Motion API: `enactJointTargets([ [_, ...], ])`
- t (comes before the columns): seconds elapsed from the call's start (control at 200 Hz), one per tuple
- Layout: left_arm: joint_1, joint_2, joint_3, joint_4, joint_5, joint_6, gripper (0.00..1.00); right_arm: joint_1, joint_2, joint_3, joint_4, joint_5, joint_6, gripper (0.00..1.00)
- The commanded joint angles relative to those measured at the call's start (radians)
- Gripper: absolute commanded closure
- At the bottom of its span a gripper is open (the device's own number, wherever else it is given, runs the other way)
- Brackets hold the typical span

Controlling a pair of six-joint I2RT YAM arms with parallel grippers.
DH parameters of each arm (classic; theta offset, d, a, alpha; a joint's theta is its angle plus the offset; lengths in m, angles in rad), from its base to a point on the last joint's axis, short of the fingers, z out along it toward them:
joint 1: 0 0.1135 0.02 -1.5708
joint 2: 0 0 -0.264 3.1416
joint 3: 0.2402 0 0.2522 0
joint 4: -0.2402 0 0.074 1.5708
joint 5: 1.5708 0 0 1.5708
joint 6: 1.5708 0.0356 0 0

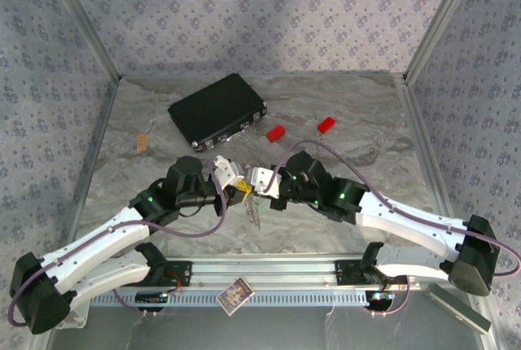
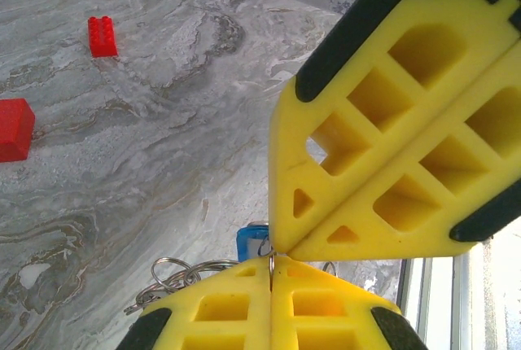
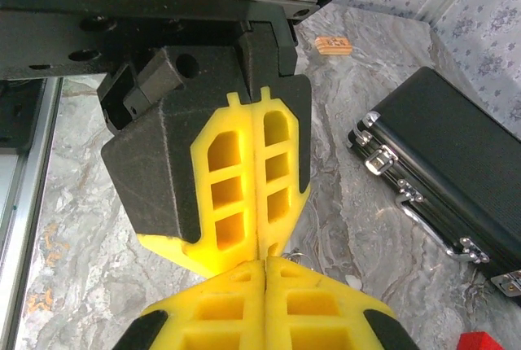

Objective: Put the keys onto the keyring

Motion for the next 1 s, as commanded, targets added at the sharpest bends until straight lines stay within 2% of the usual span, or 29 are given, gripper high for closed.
enactJointTargets([
  [0.0,-0.002,-0.009,0.005,0.049,0.009,0.016,1.0,-0.009,-0.023,-0.005,-0.009,0.037,0.034,1.0],
  [0.08,-0.002,-0.008,0.005,0.035,0.003,0.02,1.0,-0.045,-0.038,-0.004,-0.017,0.078,0.112,1.0],
  [0.155,-0.001,-0.012,0.007,0.02,-0.015,0.025,1.0,-0.092,-0.049,0.002,-0.071,0.13,0.257,1.0],
  [0.345,-0.001,-0.01,-0.002,0.043,-0.03,0.023,1.0,-0.154,0.012,0.014,-0.379,0.231,0.832,1.0],
  [0.44,-0.002,-0.003,-0.004,0.06,-0.033,0.018,1.0,-0.155,0.076,0.006,-0.474,0.217,0.999,1.0],
  [0.575,-0.001,-0.003,0.001,0.053,-0.032,0.028,1.0,-0.162,0.152,-0.023,-0.461,0.184,1.082,1.0],
  [0.8,-0.001,-0.004,-0.013,0.072,-0.044,0.028,1.0,-0.196,0.326,0.026,-0.473,0.151,1.079,1.0],
  [0.994,-0.002,-0.009,-0.01,0.068,-0.051,0.037,1.0,-0.213,0.414,0.047,-0.474,0.123,1.056,1.0],
])
